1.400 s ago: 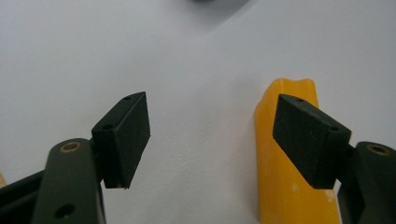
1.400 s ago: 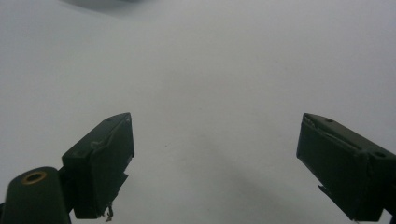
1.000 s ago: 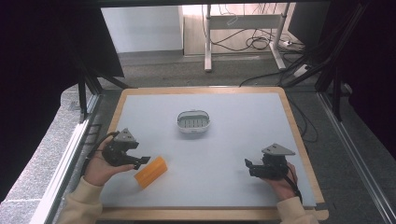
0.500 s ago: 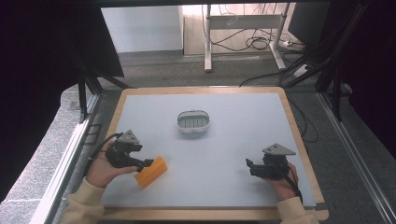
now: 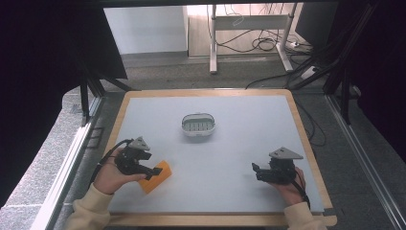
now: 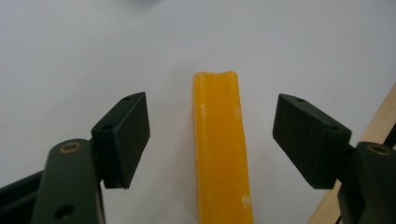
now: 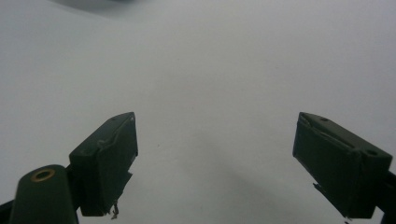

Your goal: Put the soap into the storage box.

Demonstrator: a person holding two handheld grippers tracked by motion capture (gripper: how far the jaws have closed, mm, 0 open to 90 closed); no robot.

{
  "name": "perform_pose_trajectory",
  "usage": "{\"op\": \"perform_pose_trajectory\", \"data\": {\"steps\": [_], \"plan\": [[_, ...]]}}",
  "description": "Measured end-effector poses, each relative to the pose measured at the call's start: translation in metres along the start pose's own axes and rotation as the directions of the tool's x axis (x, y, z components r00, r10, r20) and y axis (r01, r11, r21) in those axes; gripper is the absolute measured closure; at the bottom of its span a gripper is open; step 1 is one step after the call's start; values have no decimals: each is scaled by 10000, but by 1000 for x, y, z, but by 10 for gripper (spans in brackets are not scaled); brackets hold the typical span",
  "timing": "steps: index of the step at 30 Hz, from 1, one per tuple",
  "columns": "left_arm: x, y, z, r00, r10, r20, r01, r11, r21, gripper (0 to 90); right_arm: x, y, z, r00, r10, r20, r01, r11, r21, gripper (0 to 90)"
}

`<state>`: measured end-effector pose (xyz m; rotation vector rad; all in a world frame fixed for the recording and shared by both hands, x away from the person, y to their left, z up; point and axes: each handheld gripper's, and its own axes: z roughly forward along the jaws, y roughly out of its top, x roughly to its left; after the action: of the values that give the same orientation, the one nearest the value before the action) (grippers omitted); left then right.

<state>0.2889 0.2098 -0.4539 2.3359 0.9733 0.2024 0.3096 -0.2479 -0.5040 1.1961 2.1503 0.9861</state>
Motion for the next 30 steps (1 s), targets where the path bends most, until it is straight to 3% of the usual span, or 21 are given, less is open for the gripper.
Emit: {"op": "perform_pose_trajectory", "data": {"steps": [15,30], "plan": [[-6,-2,16,9999,121,52,-124,9976,687,272,0,-1,1,10000,-14,7,14,10000,53,143],[-9,-5,37,9997,170,-176,-139,9867,1618,314,-1,-1,1,9999,-71,71,70,9999,113,143]]}}
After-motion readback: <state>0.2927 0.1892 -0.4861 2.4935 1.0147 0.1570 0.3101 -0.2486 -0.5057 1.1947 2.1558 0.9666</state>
